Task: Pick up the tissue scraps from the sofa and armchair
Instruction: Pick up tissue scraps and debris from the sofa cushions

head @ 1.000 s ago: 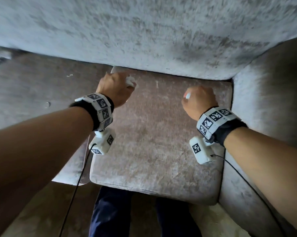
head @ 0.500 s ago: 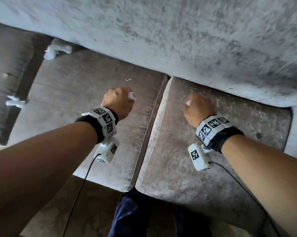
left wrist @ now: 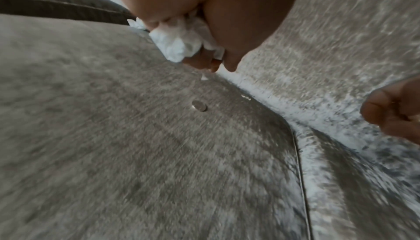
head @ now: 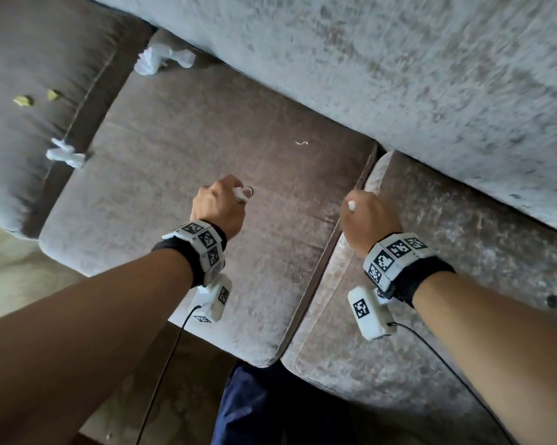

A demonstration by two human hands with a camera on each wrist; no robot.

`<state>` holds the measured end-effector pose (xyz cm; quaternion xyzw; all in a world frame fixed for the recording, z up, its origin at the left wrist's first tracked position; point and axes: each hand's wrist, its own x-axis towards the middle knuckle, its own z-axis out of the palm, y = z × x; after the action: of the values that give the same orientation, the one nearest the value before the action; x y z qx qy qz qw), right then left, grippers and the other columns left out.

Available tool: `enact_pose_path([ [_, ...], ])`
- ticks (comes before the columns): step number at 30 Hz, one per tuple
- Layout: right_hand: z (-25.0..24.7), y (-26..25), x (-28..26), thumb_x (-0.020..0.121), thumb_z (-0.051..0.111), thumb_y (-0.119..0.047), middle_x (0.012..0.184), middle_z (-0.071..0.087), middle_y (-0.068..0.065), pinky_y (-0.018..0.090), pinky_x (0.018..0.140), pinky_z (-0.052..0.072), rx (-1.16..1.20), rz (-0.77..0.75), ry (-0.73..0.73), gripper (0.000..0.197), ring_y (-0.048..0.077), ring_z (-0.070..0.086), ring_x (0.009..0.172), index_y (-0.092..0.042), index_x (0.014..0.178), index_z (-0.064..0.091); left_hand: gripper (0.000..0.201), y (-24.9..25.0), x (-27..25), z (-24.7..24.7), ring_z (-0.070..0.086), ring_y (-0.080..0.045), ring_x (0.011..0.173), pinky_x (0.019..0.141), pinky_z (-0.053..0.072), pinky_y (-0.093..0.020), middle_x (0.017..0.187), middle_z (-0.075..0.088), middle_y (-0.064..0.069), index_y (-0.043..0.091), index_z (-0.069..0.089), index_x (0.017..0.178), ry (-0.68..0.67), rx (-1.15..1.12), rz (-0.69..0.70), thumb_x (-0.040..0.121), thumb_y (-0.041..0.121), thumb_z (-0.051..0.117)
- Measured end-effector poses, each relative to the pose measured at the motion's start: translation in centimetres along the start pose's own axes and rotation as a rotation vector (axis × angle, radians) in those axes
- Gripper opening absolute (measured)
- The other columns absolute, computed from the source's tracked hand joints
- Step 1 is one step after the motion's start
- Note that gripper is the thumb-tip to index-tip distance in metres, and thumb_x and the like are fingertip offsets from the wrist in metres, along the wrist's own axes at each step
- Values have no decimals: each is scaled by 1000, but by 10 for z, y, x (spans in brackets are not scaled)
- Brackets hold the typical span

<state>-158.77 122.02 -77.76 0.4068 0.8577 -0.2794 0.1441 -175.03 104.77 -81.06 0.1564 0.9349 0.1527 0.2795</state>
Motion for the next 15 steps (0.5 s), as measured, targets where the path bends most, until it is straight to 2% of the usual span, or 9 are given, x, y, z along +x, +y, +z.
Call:
enact_pose_path([
  [2,8,-2,7,90,43,-16,67,50,17,34,59,35,-11,-16,-33,29,32,45,65,-16,61,36,27,-3,5,9,62,-36,94,69,43,-32,103,67,-15,24,64,113,-7,-15,-38,93,40,57],
  [5,16,0,19,88,46,-20,72,59,14,32,62,40,-14,21,-59,20,31,49,68,-7,79,58,30,-7,14,22,61,-32,88,68,42,-31,103,68,-13,23,63,115,-24,6,-46,91,40,60],
  [9,24,1,36,85,49,-23,74,61,10,30,65,39,-19,48,-120,19,29,48,70,-9,85,63,27,-12,24,35,60,-26,80,68,45,-30,95,70,-8,28,64,114,-22,11,-80,88,37,63],
  [12,26,2,46,86,49,-23,79,66,14,32,66,41,-36,45,-127,20,31,50,74,-9,85,63,26,-11,26,40,63,-29,86,72,48,-32,97,70,-8,28,63,116,-8,-6,-90,90,31,60],
  [15,23,1,54,87,51,-25,85,69,17,35,70,45,-12,42,-115,20,37,59,84,-11,89,65,37,-5,25,37,64,-31,95,73,43,-30,105,71,-10,28,59,123,-28,-14,-78,88,36,65],
])
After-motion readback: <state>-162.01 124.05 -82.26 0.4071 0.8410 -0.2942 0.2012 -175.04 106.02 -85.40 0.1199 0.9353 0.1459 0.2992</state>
